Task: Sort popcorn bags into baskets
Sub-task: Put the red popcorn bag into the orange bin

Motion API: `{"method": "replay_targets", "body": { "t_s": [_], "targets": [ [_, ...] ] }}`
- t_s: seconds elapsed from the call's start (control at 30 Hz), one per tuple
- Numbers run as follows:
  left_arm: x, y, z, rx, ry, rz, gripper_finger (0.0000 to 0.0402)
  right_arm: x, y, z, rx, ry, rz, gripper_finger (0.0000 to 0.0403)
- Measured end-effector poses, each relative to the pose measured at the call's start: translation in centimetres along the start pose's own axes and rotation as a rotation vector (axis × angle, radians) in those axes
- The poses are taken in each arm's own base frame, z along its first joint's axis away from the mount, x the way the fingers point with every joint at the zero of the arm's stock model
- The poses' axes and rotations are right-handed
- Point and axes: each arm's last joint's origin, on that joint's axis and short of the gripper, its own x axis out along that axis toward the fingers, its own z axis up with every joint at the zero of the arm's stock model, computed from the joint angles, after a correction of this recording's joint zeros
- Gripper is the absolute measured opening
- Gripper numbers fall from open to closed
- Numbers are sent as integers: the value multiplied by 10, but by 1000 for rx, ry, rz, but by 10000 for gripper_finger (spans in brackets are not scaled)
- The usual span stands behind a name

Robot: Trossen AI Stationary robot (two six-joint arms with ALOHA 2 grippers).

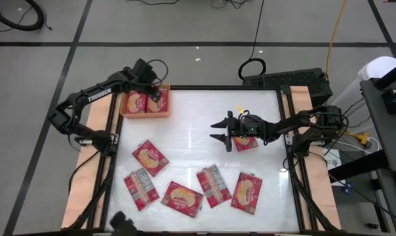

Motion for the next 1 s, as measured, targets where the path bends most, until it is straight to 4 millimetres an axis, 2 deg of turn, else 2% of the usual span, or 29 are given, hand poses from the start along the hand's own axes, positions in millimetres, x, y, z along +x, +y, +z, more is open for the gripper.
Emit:
{"method": "replay_targets", "body": {
  "t_s": [0.13, 0.33, 0.43, 0.53, 0.63, 0.73, 0.87, 1.0],
  "targets": [
    [-2, -32, 5, 120, -58, -109, 195, -5, 6, 1, 21, 62, -104, 208],
    [-3, -94, -1, 293, -167, -236, 159, -23, 22, 6, 65, 301, -223, 208],
    [-2, -119, -7, 327, -260, -290, 146, -38, 28, 8, 175, 406, -333, 208],
    [-1, -141, -15, 332, -355, -357, 138, -55, 29, 9, 362, 475, -457, 208],
    [-4, -155, -20, 277, -402, -391, 137, -70, 30, 7, 561, 552, -490, 208],
    [-9, -166, -23, 260, -421, -405, 136, -83, 30, 2, 676, 658, -535, 208],
    [-14, -179, -29, 297, -433, -421, 136, -103, 28, -9, 756, 826, -680, 209],
    [-17, -186, -32, 322, -438, -434, 136, -111, 27, -13, 769, 890, -754, 221]
  ]
}}
